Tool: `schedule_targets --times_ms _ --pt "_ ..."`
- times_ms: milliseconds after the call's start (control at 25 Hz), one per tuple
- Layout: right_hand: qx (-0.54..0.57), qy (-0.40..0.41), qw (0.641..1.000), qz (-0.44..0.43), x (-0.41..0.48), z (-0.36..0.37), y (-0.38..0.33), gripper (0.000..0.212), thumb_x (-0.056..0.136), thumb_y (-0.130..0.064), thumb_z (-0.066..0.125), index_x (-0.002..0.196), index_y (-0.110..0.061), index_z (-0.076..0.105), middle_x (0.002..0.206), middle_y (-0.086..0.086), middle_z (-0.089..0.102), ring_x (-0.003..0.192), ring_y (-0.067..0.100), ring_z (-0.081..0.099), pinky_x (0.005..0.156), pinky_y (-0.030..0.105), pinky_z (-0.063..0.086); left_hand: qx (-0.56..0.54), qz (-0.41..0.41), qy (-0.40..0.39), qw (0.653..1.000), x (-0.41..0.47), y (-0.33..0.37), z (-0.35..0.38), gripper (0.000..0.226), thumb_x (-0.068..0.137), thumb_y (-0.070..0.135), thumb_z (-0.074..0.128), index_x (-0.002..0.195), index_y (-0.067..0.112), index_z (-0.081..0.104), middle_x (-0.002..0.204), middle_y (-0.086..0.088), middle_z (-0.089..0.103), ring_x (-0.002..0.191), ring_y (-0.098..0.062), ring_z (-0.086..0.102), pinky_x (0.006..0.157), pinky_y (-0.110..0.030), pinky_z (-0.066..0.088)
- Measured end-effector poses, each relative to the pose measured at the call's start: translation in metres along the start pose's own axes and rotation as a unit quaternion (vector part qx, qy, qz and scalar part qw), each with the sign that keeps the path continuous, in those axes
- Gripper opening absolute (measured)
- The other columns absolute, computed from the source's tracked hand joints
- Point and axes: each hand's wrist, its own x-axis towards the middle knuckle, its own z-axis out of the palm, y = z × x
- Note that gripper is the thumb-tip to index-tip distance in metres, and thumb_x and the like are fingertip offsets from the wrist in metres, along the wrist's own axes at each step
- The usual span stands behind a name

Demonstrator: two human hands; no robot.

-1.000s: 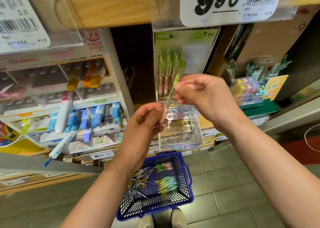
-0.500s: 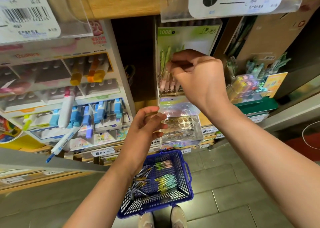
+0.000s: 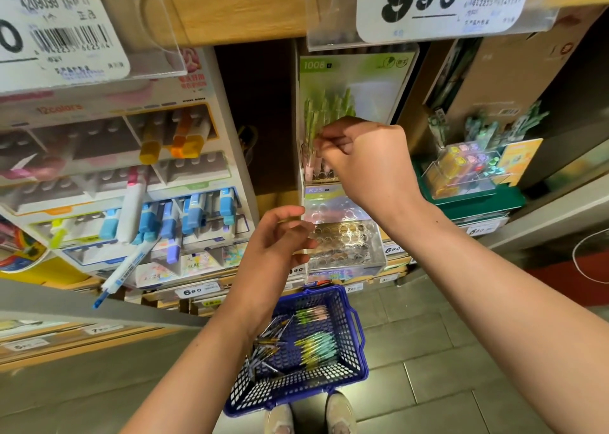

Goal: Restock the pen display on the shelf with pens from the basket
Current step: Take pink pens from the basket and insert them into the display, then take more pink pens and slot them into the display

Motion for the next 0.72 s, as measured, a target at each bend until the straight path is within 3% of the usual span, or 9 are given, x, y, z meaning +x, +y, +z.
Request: schedule_targets --times_ms 160,320,440,520,600,720 --pt "-0.014 -0.016 1.000 0.015 0.002 0.004 -0.001 0.016 0.093 -0.025 0.065 0.103 -0.021 0.078 0.087 -0.004 0.077 0.082 0.012 0.070 0.084 0.025 0.054 0.000 0.002 0.001 1.000 0.000 0.008 0.000 0.022 0.099 0.014 0.059 0.121 0.016 0.063 0.114 -0.017 0.066 0.092 -0.022 0.069 0.086 -0.041 0.049" --pt "-0.018 -0.040 0.997 0.059 -0.004 0.002 -0.001 0.016 0.092 -0.029 0.065 0.096 -0.020 0.078 0.078 -0.006 0.074 0.076 0.010 0.067 0.074 0.029 0.055 0.004 0.009 0.000 1.000 0.000 0.015 0.001 0.021 0.100 0.011 0.057 0.121 0.014 0.061 0.111 -0.014 0.066 0.091 -0.023 0.067 0.082 -0.038 0.049" --pt "0.070 -0.061 0.986 0.141 -0.017 -0.002 -0.005 0.015 0.091 -0.043 0.068 0.095 -0.030 0.074 0.069 -0.017 0.069 0.073 -0.008 0.062 0.068 0.008 0.047 0.022 0.014 -0.002 1.000 -0.001 0.021 0.000 0.020 0.102 0.013 0.054 0.122 0.014 0.060 0.109 -0.013 0.069 0.090 -0.022 0.068 0.082 -0.038 0.050" --pt "0.193 -0.080 0.959 0.191 -0.031 -0.009 -0.011 0.016 0.091 -0.045 0.069 0.098 -0.031 0.070 0.082 -0.013 0.072 0.084 -0.003 0.067 0.078 0.018 0.055 0.029 0.016 -0.005 0.999 -0.004 0.027 -0.002 0.019 0.104 0.019 0.052 0.121 0.016 0.061 0.106 -0.011 0.072 0.091 -0.022 0.069 0.083 -0.039 0.051" --pt "0.292 -0.094 0.926 0.220 -0.049 -0.019 -0.019 0.020 0.092 -0.041 0.070 0.107 -0.028 0.069 0.094 -0.009 0.071 0.092 0.008 0.070 0.079 0.031 0.061 0.018 0.015 -0.010 1.000 -0.010 0.034 -0.005 0.019 0.104 0.022 0.052 0.118 0.016 0.062 0.101 -0.008 0.073 0.092 -0.024 0.069 0.082 -0.039 0.051" --pt "0.338 -0.103 0.908 0.226 -0.081 -0.032 -0.032 0.019 0.095 -0.035 0.068 0.113 -0.026 0.068 0.106 -0.002 0.070 0.093 0.018 0.073 0.079 0.031 0.060 0.001 0.019 -0.025 0.999 -0.028 0.038 -0.010 0.014 0.104 0.021 0.051 0.109 0.021 0.064 0.097 -0.005 0.073 0.093 -0.026 0.068 0.079 -0.034 0.050"
